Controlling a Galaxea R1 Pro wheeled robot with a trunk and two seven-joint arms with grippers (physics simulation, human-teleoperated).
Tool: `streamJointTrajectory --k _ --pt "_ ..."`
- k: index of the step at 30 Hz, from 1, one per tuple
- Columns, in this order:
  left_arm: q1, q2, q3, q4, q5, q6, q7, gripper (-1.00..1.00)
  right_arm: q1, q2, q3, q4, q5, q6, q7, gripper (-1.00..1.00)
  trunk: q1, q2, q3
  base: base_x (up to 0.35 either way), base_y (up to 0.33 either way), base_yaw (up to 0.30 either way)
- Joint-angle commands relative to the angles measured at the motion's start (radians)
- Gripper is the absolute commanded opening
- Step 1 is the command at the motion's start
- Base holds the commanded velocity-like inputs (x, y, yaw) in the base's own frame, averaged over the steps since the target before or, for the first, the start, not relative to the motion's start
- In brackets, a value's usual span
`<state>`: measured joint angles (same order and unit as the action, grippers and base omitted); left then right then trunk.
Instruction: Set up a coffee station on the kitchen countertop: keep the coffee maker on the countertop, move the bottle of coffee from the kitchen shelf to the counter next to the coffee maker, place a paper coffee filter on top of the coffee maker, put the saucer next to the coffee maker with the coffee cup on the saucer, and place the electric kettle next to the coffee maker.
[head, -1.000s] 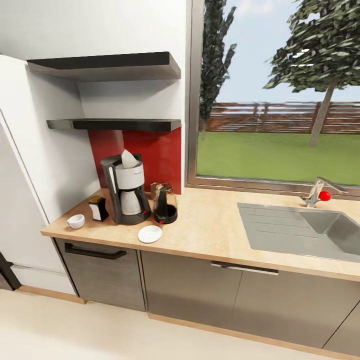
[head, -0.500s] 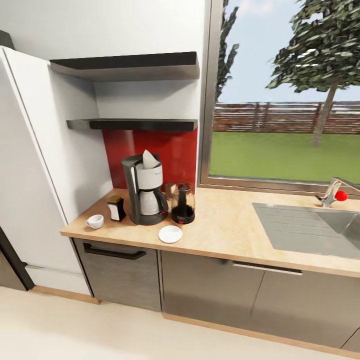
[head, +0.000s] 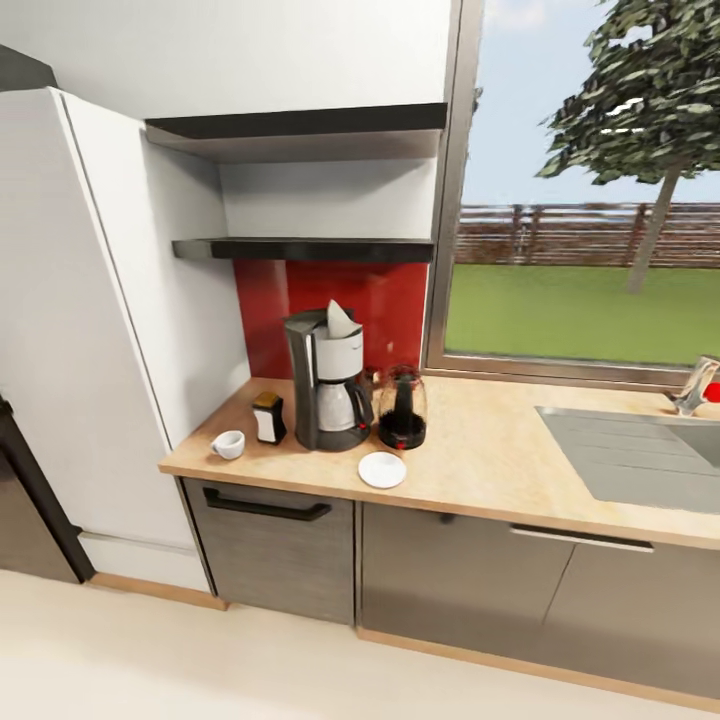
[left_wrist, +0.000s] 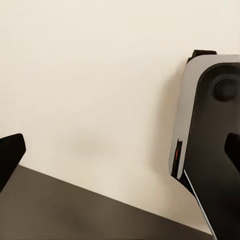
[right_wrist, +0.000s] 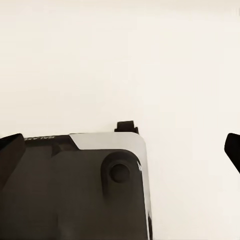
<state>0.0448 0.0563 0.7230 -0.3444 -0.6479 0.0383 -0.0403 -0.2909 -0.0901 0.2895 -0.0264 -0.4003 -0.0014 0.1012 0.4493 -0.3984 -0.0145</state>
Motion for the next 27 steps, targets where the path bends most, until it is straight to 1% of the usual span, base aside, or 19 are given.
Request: streamJointTrajectory --k 1,13,22,27 --pt "0.000 -0.001 0.006 -0.002 -0.007 0.003 -0.004 1.00 -0.001 0.000 0.008 0.000 -0.010 0.000 0.003 1.00 0.001 -0.002 -0.002 0.085 0.340 0.000" --pt "0.000 -0.001 0.006 -0.002 -0.007 0.003 -0.004 1.00 -0.001 -0.002 0.008 0.000 -0.010 0.000 0.003 1.00 0.001 -0.002 -0.002 0.129 0.338 -0.010" --pt "0.000 0.000 0.006 -0.002 -0.007 0.003 -0.004 1.00 -0.001 -0.002 0.008 -0.001 -0.012 0.000 0.004 1.00 0.001 -0.002 -0.002 0.184 0.309 -0.223" --pt "0.000 0.000 0.006 -0.002 -0.014 0.003 -0.004 1.00 -0.001 0.001 0.008 -0.001 -0.011 0.000 0.004 1.00 0.001 -0.002 -0.002 0.222 0.273 -0.262"
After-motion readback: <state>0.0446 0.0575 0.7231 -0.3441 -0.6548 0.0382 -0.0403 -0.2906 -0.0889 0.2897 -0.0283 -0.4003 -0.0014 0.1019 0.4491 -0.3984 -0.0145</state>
